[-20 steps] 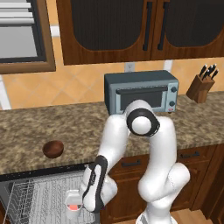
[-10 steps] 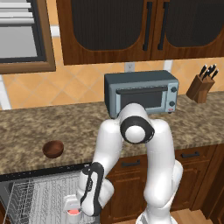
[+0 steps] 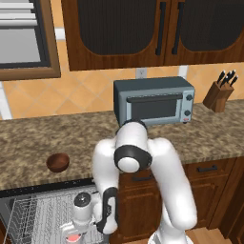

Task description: Pick up the cup and bowl from the counter, place them in the dishwasher, and close the dishwasher door.

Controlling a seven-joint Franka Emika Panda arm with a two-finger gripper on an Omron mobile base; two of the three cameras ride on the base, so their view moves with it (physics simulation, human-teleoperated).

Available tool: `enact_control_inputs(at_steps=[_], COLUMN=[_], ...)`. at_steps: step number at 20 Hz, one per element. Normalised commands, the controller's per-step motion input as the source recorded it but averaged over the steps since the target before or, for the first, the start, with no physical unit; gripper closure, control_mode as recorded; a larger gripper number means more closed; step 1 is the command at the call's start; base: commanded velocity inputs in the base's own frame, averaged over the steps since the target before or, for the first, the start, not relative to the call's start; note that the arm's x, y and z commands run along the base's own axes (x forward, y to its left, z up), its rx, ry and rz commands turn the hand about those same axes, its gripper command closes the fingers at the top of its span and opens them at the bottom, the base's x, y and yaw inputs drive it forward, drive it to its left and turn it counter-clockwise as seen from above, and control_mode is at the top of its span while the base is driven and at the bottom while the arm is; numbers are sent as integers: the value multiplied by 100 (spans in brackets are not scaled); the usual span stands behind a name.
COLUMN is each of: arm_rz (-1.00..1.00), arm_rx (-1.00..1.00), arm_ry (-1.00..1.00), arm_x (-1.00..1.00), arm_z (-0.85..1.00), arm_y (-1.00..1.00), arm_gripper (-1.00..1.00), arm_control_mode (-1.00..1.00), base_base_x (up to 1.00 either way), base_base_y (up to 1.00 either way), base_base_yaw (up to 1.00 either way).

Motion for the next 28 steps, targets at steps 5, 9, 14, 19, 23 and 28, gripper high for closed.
enact_control_inputs(at_steps=[5, 9, 14, 19, 23, 28], arm_rz=[0, 0, 0, -2, -1, 0], arm_rx=[0, 0, -2, -2, -1, 0], arm_ry=[-1, -4, -22, -8, 14, -4], arm_x=[2, 7, 0, 23, 27, 17], arm_z=[-18, -8, 0, 1, 20, 0], arm_y=[30, 7, 17, 27, 7, 0], arm_gripper=[100, 100, 100, 100, 100, 100], arm_control_mode=[-100, -100, -100, -100, -100, -100], base_base_x=[0, 0, 0, 0, 0, 0], base_base_y=[0, 0, 0, 0, 0, 0], base_base_yaw=[0, 0, 0, 0, 0, 0])
